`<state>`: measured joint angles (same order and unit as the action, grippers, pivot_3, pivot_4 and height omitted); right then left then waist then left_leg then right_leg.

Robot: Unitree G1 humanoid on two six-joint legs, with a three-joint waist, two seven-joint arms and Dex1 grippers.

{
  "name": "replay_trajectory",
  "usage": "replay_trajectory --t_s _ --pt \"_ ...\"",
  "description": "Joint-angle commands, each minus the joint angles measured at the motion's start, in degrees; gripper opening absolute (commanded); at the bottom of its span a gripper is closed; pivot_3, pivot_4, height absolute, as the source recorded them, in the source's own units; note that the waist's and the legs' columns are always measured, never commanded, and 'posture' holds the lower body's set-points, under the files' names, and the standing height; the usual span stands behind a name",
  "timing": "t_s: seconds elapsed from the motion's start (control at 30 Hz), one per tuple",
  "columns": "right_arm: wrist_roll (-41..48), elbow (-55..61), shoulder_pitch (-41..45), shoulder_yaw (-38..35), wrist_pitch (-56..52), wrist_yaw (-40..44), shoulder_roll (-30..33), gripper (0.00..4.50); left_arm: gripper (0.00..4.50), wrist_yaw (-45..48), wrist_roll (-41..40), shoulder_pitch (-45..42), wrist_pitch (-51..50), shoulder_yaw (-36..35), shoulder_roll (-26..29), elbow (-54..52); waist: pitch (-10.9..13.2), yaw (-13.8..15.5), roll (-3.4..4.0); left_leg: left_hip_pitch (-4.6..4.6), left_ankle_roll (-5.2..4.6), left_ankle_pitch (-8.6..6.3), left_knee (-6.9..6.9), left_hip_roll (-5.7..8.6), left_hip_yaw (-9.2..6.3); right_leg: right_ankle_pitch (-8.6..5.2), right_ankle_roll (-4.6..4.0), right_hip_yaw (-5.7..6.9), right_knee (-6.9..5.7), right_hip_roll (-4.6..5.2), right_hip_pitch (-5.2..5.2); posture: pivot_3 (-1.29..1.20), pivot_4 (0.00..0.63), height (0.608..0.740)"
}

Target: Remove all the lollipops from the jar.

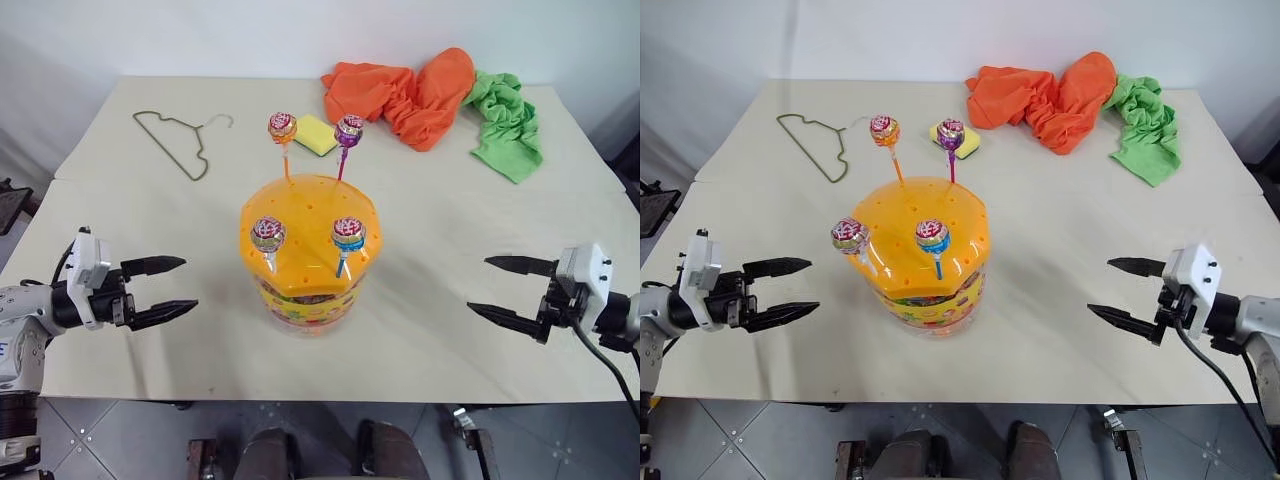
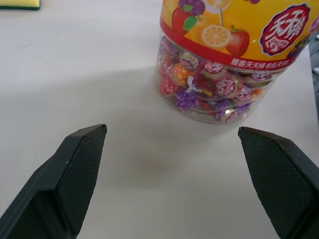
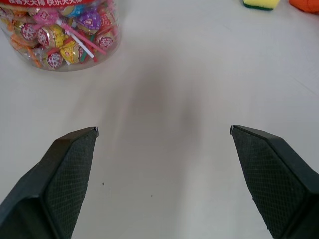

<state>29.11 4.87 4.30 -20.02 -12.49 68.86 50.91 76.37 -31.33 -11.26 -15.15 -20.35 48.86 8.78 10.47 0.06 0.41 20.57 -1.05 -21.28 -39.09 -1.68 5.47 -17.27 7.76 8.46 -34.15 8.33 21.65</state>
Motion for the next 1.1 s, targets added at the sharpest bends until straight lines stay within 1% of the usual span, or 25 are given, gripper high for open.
replay_trajectory --t_s 0.03,0.17,0.23,0.3,0.4,0.5,0.63,0.73,0.83,0.93,1.0,1.1 --pt "0.5 -0.46 1.1 -0.59 0.0 1.06 1.6 4.45 4.5 -0.28 -2.07 0.63 -2.33 -0.75 0.92 -3.51 0.0 0.01 -0.01 0.0 0.0 0.0 0.0 0.0 0.0 0.0 0.0 0.0 0.0 0.0 0.0 0.0 0.15 0.74" --pt "0.27 -1.91 2.14 -0.95 -0.39 1.76 2.59 4.45 4.5 -3.68 -1.62 0.83 -4.47 -0.63 0.39 -6.62 0.0 0.02 -0.01 0.0 0.0 0.0 -0.03 0.0 -0.01 0.0 0.0 -0.01 -0.02 0.0 0.0 0.0 0.15 0.74" --pt "-0.03 -2.4 2.42 -0.96 -0.63 2.03 3.49 4.45 4.5 -5.35 -3.85 0.22 -11.12 -0.39 1.44 -7.95 0.0 0.03 0.0 0.0 0.0 0.0 -0.03 0.0 -0.02 0.0 0.0 -0.01 -0.03 0.0 0.0 0.0 0.15 0.74" --pt "0.04 -2.66 2.68 -1.05 -0.69 2.29 3.99 4.45 4.5 -6.14 -5.39 -0.11 -14.98 -0.55 1.92 -9.3 0.0 -0.02 -0.01 0.0 0.0 0.0 -0.03 0.0 -0.03 0.0 0.0 -0.02 -0.03 0.0 0.0 0.0 0.15 0.74" --pt "0.83 -2.34 2.82 -1.47 -1.65 2.68 4.53 4.45 4.5 -6.47 -5.27 -0.85 -12.29 -1.53 0.82 -10.49 0.01 -0.01 -0.01 -0.01 0.0 0.0 -0.04 -0.01 -0.04 0.0 0.0 -0.02 -0.04 0.0 0.0 0.0 0.15 0.74" --pt "2.91 -0.7 2.4 -2.32 -3.8 3.77 4.82 4.45 4.5 -7.09 -7.99 -3.18 -16.21 -2.34 2.33 -11.49 0.01 0.16 -0.01 0.01 0.0 0.0 -0.07 0.0 -0.03 0.0 0.0 -0.01 -0.05 0.0 0.0 0.0 0.15 0.74" --pt "7.59 1.15 3.83 -4.14 -8.28 4.2 5.49 4.45 4.5 -6.76 -9.87 -10.52 -16.26 -2.52 4.13 -13.51 0.08 0.48 -0.12 0.07 0.0 0.0 -0.15 0.0 -0.03 0.0 0.0 0.01 -0.09 0.0 0.0 0.0 0.15 0.74" --pt "13.72 3.67 6.88 -7.21 -13.38 0.31 4.35 4.45 4.5 -6.13 -10.16 -15.74 -16.69 -0.95 4.67 -12.15 0.07 0.55 -0.09 0.06 0.0 0.0 -0.18 0.01 -0.1 0.0 0.0 -0.02 -0.1 0.0 0.0 0.0 0.15 0.74" --pt "18.69 7.71 6.39 -10.48 -17.03 -0.34 4.55 4.45 4.5 -5.27 -10.5 -24.99 -15.67 1.82 2.6 -8.28 0.11 1.15 -0.11 0.07 0.02 0.01 -0.18 0.02 -0.06 0.0 0.0 0.04 -0.16 -0.03 0.01 0.0 0.15 0.74" --pt "20.36 11.88 4.99 -11.89 -18.72 -1.82 4.58 4.45 4.5 -2.87 -9.97 -29.84 -15.19 3.79 1.65 -4.84 0.11 1.47 -0.11 0.14 0.03 0.02 -0.25 0.02 0.06 0.0 0.0 0.11 -0.2 -0.06 0.0 0.0 0.15 0.74" --pt "21.13 14.16 4.82 -12.77 -18.98 -3.37 4.12 4.45 4.5 -1.64 -8.08 -34.43 -13.98 6.79 -0.25 -1.02 0.11 1.55 -0.12 0.18 0.03 0.01 -0.31 0.04 0.07 0.0 0.0 0.12 -0.2 -0.06 0.0 0.0 0.15 0.74" --pt "21.95 16.03 4.97 -13.93 -18.75 -5.96 3.18 4.45 4.5 1.46 -5.4 -40.67 -10.97 11.13 -3.77 5.26 0.12 1.75 -0.14 0.67 0.03 0.01 -0.79 0.04 -0.1 0.0 0.0 0.32 -0.36 -0.06 0.21 0.0 0.15 0.74"
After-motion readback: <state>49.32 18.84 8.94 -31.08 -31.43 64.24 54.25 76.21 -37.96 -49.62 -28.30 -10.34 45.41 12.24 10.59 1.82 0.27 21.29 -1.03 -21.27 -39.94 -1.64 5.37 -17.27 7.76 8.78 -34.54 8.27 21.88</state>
